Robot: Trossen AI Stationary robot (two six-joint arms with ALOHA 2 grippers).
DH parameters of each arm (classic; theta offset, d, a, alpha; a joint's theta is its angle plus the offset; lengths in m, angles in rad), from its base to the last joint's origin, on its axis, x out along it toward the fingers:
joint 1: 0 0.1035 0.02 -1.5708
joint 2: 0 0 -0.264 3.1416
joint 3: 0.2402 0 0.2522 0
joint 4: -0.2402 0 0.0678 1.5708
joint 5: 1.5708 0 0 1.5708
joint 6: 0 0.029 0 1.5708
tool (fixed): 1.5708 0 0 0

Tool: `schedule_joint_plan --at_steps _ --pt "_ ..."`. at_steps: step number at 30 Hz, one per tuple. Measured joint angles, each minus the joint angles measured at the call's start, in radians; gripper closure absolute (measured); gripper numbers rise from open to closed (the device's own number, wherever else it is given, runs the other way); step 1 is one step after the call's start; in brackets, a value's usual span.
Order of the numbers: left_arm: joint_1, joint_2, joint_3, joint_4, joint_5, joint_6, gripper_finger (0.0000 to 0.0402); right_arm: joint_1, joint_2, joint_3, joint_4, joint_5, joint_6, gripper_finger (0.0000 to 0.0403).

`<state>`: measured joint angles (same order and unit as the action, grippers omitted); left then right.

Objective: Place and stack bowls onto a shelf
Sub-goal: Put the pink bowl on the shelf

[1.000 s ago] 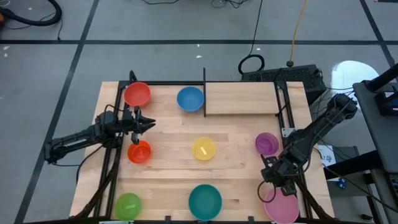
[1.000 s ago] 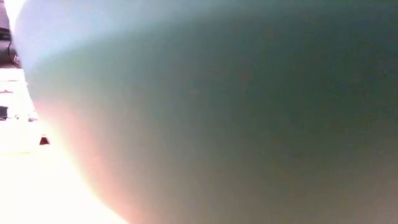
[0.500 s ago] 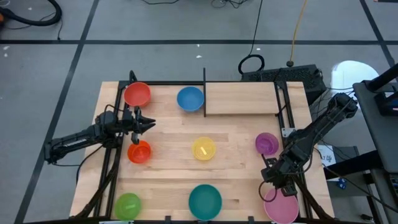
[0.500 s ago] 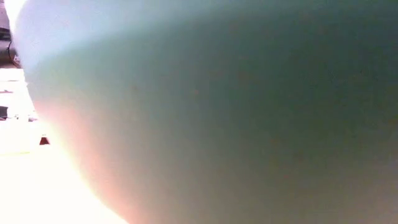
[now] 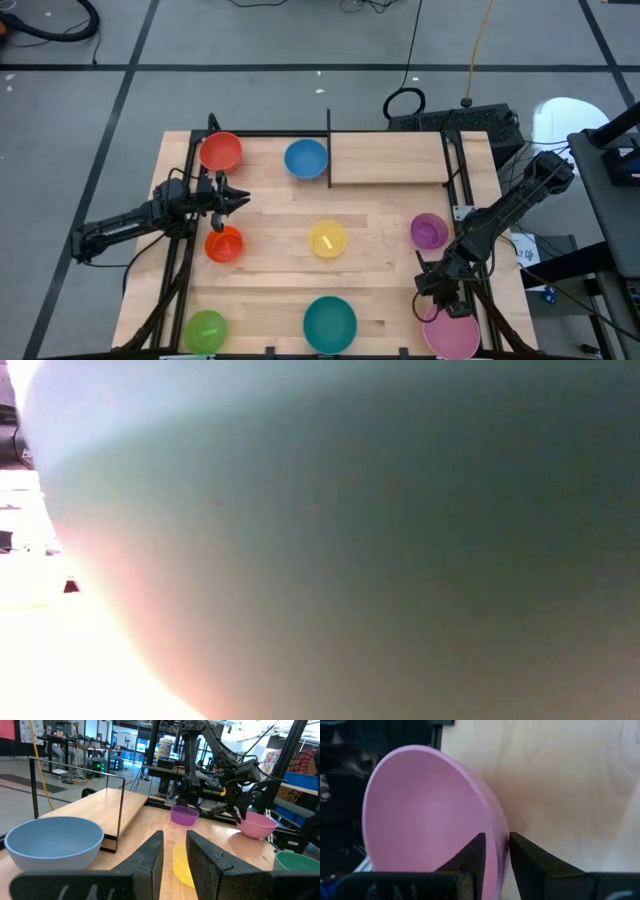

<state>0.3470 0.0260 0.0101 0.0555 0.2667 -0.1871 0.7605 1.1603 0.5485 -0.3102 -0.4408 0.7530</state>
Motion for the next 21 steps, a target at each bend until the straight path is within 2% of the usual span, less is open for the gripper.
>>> schedule_joint_plan --at_steps 4,10,16,21 --pt "0.000 0.000 0.000 0.000 0.000 0.000 0.0314 0.001 0.000 -0.049 0.055 0.026 0.002 0.0332" --pt "0.000 0.000 0.000 0.000 0.000 0.000 0.0314 0.001 -0.001 -0.054 0.035 0.179 -0.048 0.0395" --pt "0.000 0.000 0.000 0.000 0.000 0.000 0.0314 -0.010 -0.002 -0.052 0.043 0.326 -0.020 0.0400" --pt "0.000 0.000 0.000 0.000 0.000 0.000 0.0314 -0.069 -0.004 -0.022 0.003 0.453 -0.014 0.0401"
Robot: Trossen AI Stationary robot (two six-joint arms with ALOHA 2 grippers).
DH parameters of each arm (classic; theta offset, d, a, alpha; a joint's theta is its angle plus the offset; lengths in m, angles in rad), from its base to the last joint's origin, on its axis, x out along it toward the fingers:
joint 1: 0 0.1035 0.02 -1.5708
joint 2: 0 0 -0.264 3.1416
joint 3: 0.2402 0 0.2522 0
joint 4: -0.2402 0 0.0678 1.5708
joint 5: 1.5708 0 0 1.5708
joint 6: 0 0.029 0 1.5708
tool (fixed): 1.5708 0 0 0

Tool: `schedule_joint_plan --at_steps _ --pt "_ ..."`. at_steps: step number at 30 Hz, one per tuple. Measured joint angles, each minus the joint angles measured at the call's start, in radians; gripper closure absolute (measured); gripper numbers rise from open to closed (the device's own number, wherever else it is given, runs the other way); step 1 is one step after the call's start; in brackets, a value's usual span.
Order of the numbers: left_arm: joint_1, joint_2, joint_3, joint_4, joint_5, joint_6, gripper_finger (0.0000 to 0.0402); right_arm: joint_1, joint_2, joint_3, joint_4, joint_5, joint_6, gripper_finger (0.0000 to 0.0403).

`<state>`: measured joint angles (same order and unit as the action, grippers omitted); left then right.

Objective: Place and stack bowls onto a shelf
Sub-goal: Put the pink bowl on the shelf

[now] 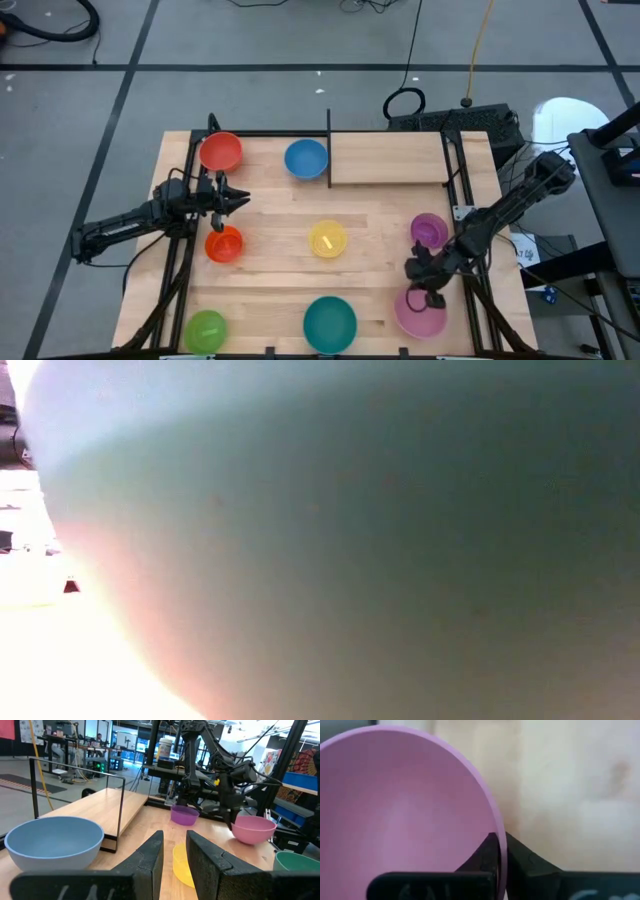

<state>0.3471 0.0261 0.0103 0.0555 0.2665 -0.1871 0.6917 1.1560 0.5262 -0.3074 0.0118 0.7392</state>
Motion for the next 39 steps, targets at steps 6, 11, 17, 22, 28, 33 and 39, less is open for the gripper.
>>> schedule_joint_plan --at_steps 6,11,17,22,28,33,39 --pt "0.000 0.000 0.000 0.000 0.000 0.000 0.0314 -0.132 0.001 0.141 -0.236 0.188 -0.110 0.0402" --pt "0.000 0.000 0.000 0.000 0.000 0.000 0.0314 -0.283 0.000 0.289 -0.365 0.281 -0.236 0.0402" --pt "0.000 0.000 0.000 0.000 0.000 0.000 0.0314 -0.473 0.000 0.455 -0.399 0.343 -0.500 0.0403" --pt "0.000 0.000 0.000 0.000 0.000 0.000 0.0314 -0.657 0.000 0.560 -0.430 0.517 -0.630 0.0403" --pt "0.000 0.000 0.000 0.000 0.000 0.000 0.0314 -0.930 0.000 0.612 -0.424 0.517 -0.706 0.0403" --pt "0.000 0.000 0.000 0.000 0.000 0.000 0.0314 -1.163 0.000 0.612 -0.490 0.508 -0.700 0.0403" --pt "0.000 0.000 0.000 0.000 0.000 0.000 0.0314 -1.358 0.000 0.612 -0.565 0.299 -0.711 0.0403"
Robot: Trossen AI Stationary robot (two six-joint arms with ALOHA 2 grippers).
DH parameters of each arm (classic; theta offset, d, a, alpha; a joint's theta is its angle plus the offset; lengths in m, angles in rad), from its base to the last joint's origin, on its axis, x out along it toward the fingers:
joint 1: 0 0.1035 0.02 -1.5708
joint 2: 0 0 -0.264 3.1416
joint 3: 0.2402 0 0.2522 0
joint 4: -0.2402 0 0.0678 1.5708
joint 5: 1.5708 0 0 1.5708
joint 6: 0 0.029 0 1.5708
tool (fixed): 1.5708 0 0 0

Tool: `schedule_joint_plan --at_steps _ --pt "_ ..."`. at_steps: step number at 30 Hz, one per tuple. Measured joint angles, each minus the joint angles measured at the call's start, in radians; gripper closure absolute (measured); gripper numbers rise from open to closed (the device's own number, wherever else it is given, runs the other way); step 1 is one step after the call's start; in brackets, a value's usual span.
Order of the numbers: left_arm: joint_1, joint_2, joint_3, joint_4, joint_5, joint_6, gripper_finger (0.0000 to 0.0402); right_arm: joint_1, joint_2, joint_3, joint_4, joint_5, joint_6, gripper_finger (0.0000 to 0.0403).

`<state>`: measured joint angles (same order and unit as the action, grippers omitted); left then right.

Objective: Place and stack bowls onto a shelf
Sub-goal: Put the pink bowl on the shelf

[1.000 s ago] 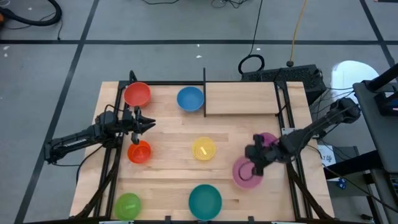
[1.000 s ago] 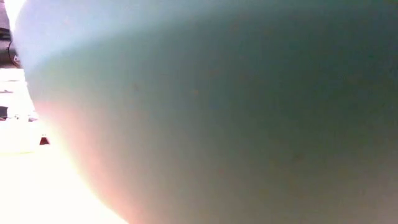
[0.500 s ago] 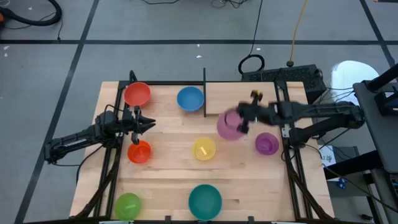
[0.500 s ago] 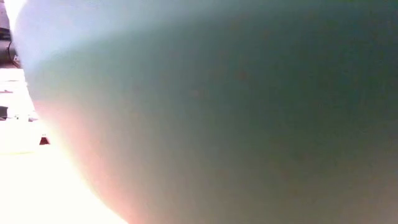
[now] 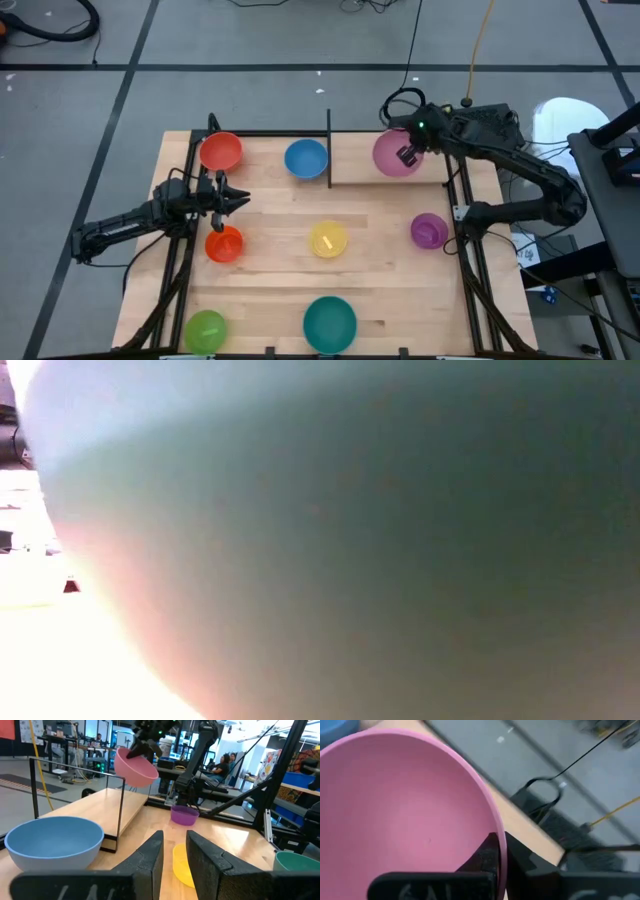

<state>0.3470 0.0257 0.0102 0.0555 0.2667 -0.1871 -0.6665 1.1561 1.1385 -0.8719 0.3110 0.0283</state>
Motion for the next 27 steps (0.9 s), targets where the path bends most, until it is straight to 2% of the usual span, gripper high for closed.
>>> schedule_joint_plan --at_steps 2,9,14,19,27 --pt "0.000 0.000 0.000 0.000 0.000 0.000 0.0314 -0.046 0.000 -0.001 -0.008 -0.032 -0.018 0.0403" --pt "0.000 0.000 0.000 0.000 0.000 0.000 0.0314 -0.185 0.002 -0.002 -0.030 -0.024 -0.013 0.0403" --pt "0.000 0.000 0.000 0.000 0.000 0.000 0.0314 -0.246 0.004 -0.062 -0.028 -0.024 -0.007 0.0403" --pt "0.000 0.000 0.000 0.000 0.000 0.000 0.0314 -0.271 0.004 -0.131 0.031 0.012 -0.030 0.0403" --pt "0.000 0.000 0.000 0.000 0.000 0.000 0.0314 -0.270 0.003 -0.166 0.091 0.034 -0.039 0.0403"
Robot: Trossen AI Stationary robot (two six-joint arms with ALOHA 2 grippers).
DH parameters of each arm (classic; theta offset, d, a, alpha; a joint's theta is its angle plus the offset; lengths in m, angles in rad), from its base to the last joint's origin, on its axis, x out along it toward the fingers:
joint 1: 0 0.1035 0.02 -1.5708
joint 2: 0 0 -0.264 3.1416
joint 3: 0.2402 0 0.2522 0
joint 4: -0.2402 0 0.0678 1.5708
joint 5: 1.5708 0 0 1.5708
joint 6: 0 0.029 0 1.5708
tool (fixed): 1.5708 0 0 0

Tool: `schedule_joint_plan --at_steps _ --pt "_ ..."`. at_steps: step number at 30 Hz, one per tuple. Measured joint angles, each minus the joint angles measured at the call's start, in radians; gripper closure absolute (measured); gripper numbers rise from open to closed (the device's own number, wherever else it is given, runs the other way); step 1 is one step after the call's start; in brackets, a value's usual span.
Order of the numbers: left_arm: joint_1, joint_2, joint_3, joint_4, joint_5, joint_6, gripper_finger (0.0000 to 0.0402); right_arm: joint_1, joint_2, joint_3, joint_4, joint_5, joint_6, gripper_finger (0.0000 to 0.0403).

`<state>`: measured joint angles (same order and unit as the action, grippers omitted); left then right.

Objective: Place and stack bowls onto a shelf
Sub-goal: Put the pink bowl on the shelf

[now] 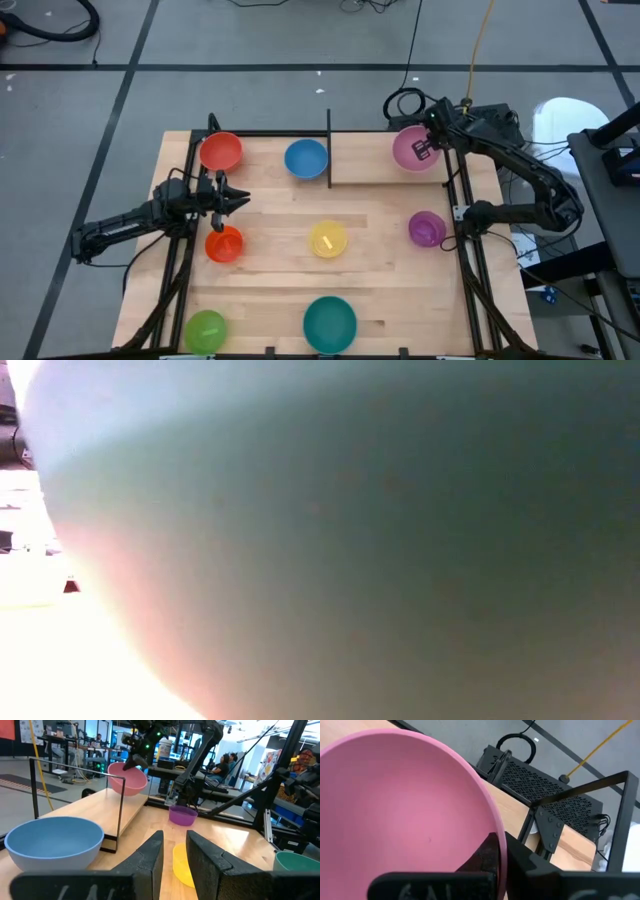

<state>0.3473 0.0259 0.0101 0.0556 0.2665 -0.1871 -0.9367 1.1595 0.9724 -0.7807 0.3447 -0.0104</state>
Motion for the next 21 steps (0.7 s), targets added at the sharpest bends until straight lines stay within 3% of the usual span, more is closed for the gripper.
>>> schedule_joint_plan --at_steps 21 --pt "0.000 0.000 0.000 0.000 0.000 0.000 0.0314 0.000 0.000 -0.005 -0.013 -0.007 -0.019 0.0403"
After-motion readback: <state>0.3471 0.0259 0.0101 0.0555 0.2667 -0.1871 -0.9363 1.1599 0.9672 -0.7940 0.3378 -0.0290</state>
